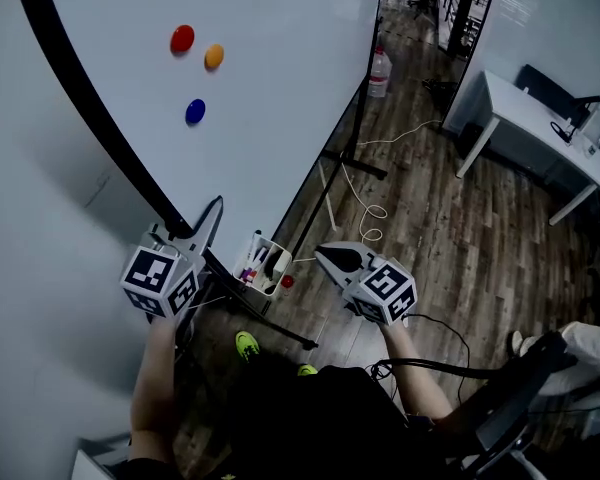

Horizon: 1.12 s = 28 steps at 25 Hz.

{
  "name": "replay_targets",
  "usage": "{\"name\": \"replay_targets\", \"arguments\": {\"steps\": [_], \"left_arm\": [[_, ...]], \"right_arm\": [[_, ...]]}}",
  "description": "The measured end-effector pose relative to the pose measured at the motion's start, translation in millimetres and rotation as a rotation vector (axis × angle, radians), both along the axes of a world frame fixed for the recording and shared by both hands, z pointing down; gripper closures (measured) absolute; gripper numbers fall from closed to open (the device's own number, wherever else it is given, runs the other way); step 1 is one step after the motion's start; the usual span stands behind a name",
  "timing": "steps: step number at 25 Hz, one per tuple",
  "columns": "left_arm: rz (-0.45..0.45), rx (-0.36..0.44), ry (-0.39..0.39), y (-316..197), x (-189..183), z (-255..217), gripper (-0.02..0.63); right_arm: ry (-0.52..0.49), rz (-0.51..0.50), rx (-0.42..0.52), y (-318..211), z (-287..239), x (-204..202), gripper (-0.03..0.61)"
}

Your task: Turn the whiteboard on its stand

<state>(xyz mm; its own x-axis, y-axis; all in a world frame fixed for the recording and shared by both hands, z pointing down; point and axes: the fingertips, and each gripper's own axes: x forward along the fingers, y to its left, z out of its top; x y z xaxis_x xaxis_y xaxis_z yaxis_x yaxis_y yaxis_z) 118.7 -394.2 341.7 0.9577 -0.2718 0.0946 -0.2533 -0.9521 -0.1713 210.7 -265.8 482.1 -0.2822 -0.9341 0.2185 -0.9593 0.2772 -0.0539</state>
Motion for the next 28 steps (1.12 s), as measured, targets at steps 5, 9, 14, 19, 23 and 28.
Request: {"name": "replay_targets", "arguments": {"steps": [5,9,14,19,23,28], "left_arm": [[-0.009,-0.006,0.014,-5.0,-2.2,18.4,0.517],[-0.011,-0.008,0.024,-10.7,-3.4,41.9,0.517],[-0.007,-0.009,0.018,-27.9,31.6,30.5,0.517],[0.003,-0.014,0.005,-55.9,87.5,3.4,0.515],[0.016,-0.024,-0.003,-75.9,122.7,-11.0,0.515],[0.024,-0.031,-0.029,-100.1,203.9,-31.6,0.514]], "right_arm": [[0.012,0.008,-0.008,3.0,20.8,-11.3,0.552],[0.022,0.040,-0.017,11.4,45.5,-18.2,0.552],[0.006,0.082,-0.018,17.1,35.5,1.6,0.552],[-0.020,0.116,-0.027,13.1,13.1,38.4,0.552],[-0.031,0.131,-0.028,7.9,-0.7,57.1,0.552],[-0.046,0.138,-0.032,-5.0,-23.8,107.2,0.552]]}}
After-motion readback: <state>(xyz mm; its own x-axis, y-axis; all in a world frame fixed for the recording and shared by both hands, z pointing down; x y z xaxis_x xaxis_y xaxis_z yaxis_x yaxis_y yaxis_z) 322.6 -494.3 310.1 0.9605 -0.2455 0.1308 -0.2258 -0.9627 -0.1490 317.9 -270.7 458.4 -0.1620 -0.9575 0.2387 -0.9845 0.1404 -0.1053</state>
